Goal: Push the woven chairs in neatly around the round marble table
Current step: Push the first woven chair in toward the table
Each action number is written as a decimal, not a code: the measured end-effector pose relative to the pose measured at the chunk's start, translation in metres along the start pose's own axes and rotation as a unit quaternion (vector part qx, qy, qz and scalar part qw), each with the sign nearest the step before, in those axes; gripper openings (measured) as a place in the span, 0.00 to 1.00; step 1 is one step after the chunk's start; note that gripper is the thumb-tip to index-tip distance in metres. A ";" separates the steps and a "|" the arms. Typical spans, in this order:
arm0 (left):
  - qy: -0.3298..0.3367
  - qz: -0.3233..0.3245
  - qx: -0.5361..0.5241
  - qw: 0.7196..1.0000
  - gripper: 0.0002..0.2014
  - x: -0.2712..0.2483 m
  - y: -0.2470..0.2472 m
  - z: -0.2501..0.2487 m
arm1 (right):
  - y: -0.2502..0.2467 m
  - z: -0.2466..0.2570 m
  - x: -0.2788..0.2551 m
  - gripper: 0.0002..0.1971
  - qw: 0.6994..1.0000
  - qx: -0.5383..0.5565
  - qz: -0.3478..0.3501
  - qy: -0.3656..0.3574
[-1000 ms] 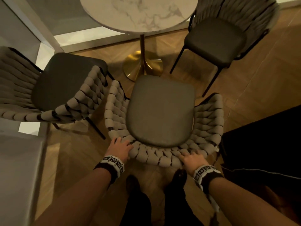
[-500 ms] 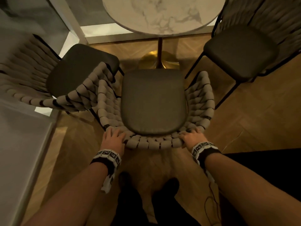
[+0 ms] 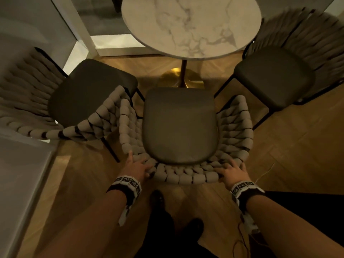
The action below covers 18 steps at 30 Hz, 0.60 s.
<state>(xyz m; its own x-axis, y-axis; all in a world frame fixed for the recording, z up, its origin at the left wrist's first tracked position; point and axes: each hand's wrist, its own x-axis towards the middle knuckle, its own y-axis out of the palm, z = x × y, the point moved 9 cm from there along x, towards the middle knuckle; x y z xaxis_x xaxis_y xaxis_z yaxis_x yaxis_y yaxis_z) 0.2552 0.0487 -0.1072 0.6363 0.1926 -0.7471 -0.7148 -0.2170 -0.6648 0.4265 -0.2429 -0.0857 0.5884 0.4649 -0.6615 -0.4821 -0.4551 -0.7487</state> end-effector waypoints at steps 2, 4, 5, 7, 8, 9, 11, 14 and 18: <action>0.027 -0.010 0.005 1.000 0.21 0.009 -0.011 -0.004 | -0.005 -0.007 0.009 0.26 1.000 0.011 0.005 0.021; 0.028 -0.017 -0.040 0.999 0.23 0.016 -0.028 -0.008 | -0.013 -0.017 0.019 0.25 0.999 0.021 0.001 0.043; 0.032 -0.017 -0.061 0.997 0.23 0.020 -0.036 -0.010 | -0.016 -0.023 0.023 0.26 0.998 0.022 0.000 0.053; 0.045 -0.011 -0.069 0.997 0.24 0.028 -0.046 -0.016 | -0.023 -0.031 0.032 0.26 0.998 0.023 0.011 0.062; 0.049 -0.011 -0.069 0.996 0.24 0.033 -0.049 -0.017 | -0.025 -0.034 0.037 0.27 0.998 0.023 0.019 0.062; 0.047 -0.011 -0.073 0.996 0.24 0.038 -0.054 -0.016 | -0.028 -0.036 0.041 0.27 0.998 0.022 0.025 0.061; 0.038 -0.003 -0.084 0.996 0.25 0.048 -0.064 -0.014 | -0.034 -0.040 0.050 0.27 0.998 0.024 0.024 0.056; 0.025 -0.013 -0.100 0.995 0.24 0.059 -0.080 -0.010 | -0.044 -0.044 0.062 0.26 0.998 0.039 0.019 0.048; 0.016 -0.037 -0.091 0.995 0.24 0.065 -0.087 -0.006 | -0.057 -0.046 0.071 0.24 0.998 0.047 0.017 0.035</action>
<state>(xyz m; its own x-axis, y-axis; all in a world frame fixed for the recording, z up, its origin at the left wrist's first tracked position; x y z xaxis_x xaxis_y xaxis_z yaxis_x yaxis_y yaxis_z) 0.3610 0.0747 -0.0980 0.6955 0.1851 -0.6943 -0.6039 -0.3728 -0.7044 0.5251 -0.2189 -0.0879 0.6125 0.3944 -0.6850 -0.5595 -0.3959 -0.7282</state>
